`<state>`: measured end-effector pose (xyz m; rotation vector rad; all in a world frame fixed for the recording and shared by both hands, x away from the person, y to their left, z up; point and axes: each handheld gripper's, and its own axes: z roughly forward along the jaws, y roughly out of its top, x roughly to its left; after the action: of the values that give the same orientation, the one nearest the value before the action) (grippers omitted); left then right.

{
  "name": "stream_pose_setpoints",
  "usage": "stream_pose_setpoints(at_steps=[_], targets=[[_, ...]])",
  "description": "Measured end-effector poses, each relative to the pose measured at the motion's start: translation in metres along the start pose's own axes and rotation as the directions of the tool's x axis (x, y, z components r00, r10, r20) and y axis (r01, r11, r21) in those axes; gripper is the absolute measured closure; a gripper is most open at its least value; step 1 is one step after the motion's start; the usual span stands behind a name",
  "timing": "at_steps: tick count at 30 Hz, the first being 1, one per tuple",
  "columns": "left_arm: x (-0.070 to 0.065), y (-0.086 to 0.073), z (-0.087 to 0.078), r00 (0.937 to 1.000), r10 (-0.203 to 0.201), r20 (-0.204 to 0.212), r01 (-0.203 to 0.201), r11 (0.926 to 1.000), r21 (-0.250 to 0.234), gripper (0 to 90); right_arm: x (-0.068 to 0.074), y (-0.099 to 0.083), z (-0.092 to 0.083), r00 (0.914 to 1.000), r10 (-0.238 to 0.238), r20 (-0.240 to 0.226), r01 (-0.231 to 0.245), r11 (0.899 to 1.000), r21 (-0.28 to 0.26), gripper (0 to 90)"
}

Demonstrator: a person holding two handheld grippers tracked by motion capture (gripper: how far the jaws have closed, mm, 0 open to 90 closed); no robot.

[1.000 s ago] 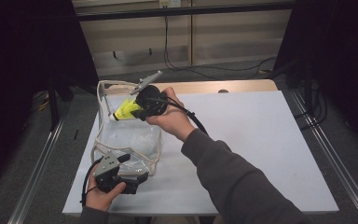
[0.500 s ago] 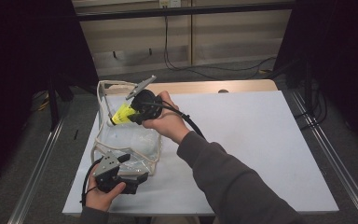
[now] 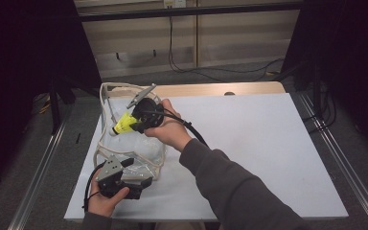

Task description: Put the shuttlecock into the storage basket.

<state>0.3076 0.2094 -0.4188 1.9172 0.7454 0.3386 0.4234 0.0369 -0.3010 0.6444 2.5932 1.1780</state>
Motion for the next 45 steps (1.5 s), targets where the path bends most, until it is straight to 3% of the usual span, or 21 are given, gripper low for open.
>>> stream_pose_setpoints(at_steps=[45], targets=[[0.000, 0.000, 0.000, 1.0000, 0.002, 0.002, -0.002, 1.0000, -0.001, 3.2, 0.008, -0.010, 0.021, 0.9999, -0.005, -0.012, 0.005, 0.999, 0.052, 79.6]])
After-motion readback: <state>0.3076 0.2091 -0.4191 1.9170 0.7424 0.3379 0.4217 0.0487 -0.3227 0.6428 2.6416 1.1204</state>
